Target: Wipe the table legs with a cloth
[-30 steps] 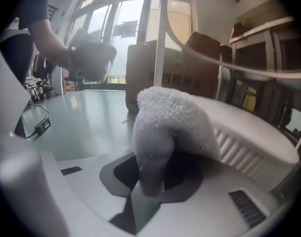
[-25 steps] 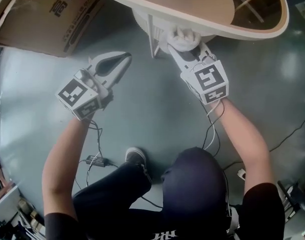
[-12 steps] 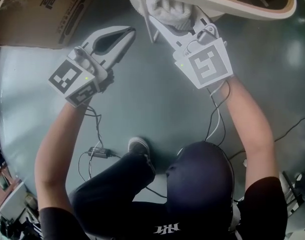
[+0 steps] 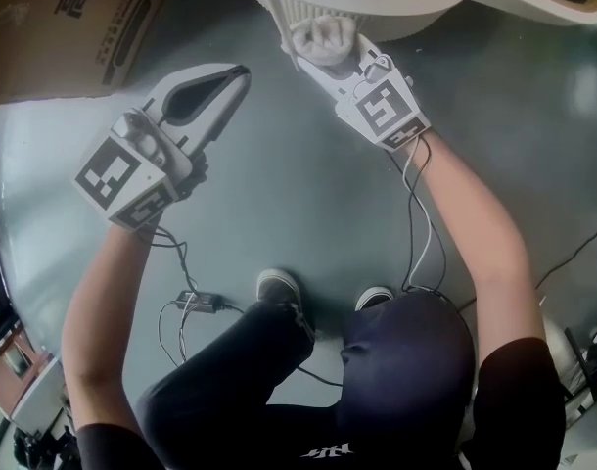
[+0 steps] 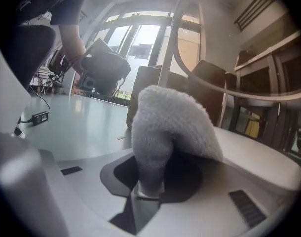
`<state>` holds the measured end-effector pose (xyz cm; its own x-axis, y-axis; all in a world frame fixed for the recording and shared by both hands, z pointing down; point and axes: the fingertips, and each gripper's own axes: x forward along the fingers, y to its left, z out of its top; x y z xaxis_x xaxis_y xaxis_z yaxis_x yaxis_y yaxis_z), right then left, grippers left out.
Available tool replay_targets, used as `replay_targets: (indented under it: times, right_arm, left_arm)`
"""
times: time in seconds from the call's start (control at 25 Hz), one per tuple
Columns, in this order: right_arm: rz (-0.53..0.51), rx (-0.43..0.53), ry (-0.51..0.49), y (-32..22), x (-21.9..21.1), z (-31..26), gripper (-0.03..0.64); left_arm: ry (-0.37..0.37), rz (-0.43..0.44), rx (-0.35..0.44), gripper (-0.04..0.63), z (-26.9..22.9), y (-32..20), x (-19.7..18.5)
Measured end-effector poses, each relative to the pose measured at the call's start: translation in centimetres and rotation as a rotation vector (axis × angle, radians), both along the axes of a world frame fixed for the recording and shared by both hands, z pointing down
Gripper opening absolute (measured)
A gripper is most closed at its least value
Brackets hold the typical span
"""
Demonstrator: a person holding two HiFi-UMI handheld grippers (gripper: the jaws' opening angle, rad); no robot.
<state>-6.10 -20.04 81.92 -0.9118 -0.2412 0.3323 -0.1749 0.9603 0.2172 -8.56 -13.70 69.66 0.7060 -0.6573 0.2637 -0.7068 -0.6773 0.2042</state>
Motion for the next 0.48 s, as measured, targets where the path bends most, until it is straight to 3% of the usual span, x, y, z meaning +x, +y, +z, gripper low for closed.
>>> replay_targets:
  times: [0.24,0.48]
  right_arm:
    - [0.023,-0.041,-0.055,0.5,-0.3,0.4,0.078]
    - [-0.001,-0.037,-0.017,0.7,-0.2,0.6,0.078]
  left_arm:
    - [0.025,-0.008,-0.012,0.005,-0.3,-0.1,0.1]
    - [0.016,0.019,0.005,0.005,-1.7,-0.4,1.2]
